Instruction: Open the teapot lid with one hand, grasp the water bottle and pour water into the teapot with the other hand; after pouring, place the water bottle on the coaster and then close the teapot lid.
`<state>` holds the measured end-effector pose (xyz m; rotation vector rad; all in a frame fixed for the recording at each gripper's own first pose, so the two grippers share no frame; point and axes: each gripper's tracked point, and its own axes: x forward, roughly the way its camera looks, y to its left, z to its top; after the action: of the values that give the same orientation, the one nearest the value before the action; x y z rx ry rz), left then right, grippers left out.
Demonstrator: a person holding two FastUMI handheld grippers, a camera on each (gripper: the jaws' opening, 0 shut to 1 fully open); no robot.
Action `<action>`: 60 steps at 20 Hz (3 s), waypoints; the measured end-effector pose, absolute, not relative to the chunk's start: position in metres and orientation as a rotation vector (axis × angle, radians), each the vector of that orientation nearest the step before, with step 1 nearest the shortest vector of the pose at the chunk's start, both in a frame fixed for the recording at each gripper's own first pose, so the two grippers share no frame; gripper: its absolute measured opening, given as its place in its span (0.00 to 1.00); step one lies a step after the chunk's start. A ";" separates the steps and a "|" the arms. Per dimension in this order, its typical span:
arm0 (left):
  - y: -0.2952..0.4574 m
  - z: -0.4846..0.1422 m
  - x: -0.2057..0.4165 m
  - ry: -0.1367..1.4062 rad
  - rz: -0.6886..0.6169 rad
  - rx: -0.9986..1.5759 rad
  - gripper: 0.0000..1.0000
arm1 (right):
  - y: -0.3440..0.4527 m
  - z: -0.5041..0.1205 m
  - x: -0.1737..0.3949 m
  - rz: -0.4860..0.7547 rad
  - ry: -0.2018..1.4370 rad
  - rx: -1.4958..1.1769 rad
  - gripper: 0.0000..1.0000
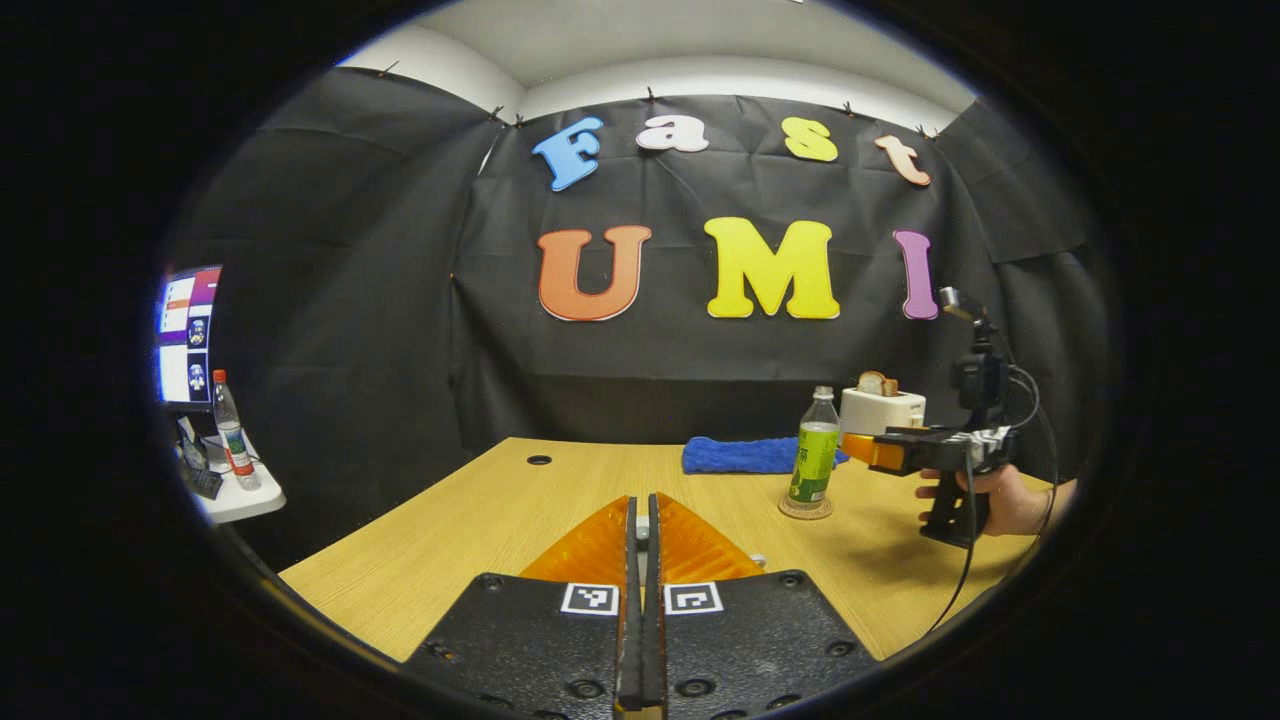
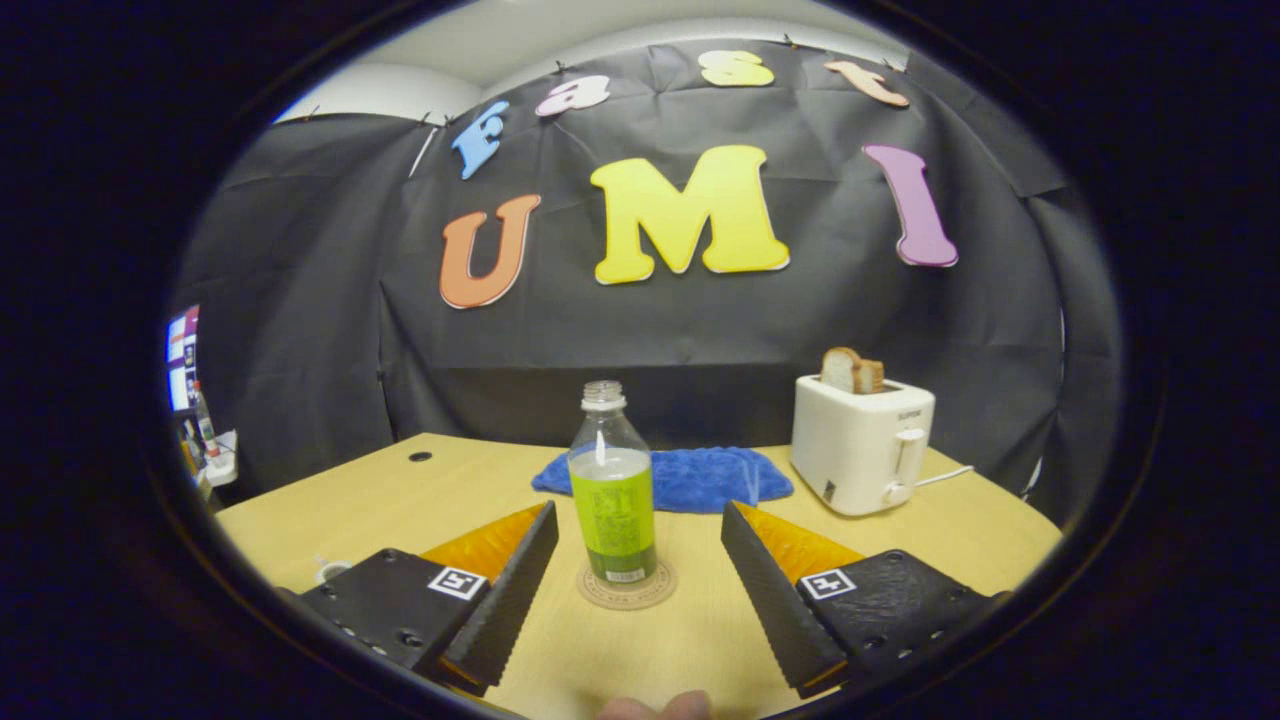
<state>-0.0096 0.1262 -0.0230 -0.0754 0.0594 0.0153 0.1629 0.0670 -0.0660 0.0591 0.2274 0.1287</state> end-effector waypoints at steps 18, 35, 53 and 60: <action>0.066 -0.062 0.074 0.060 -0.045 -0.106 0.03 | -0.057 -0.085 0.029 -0.022 0.134 -0.113 0.95; 0.063 -0.112 0.094 0.183 -0.046 -0.119 0.03 | -0.061 -0.088 0.029 -0.034 0.133 -0.110 0.99; 0.072 -0.116 0.092 0.230 0.028 -0.065 0.16 | -0.067 -0.090 0.024 -0.036 0.136 -0.075 0.98; 0.080 -0.072 0.075 0.154 0.094 -0.033 0.99 | -0.074 -0.090 0.021 -0.049 0.140 -0.010 0.95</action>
<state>0.0747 0.0804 -0.0716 -0.0327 0.1542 0.0939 0.0211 -0.0740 -0.0896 -0.0098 0.1402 -0.0491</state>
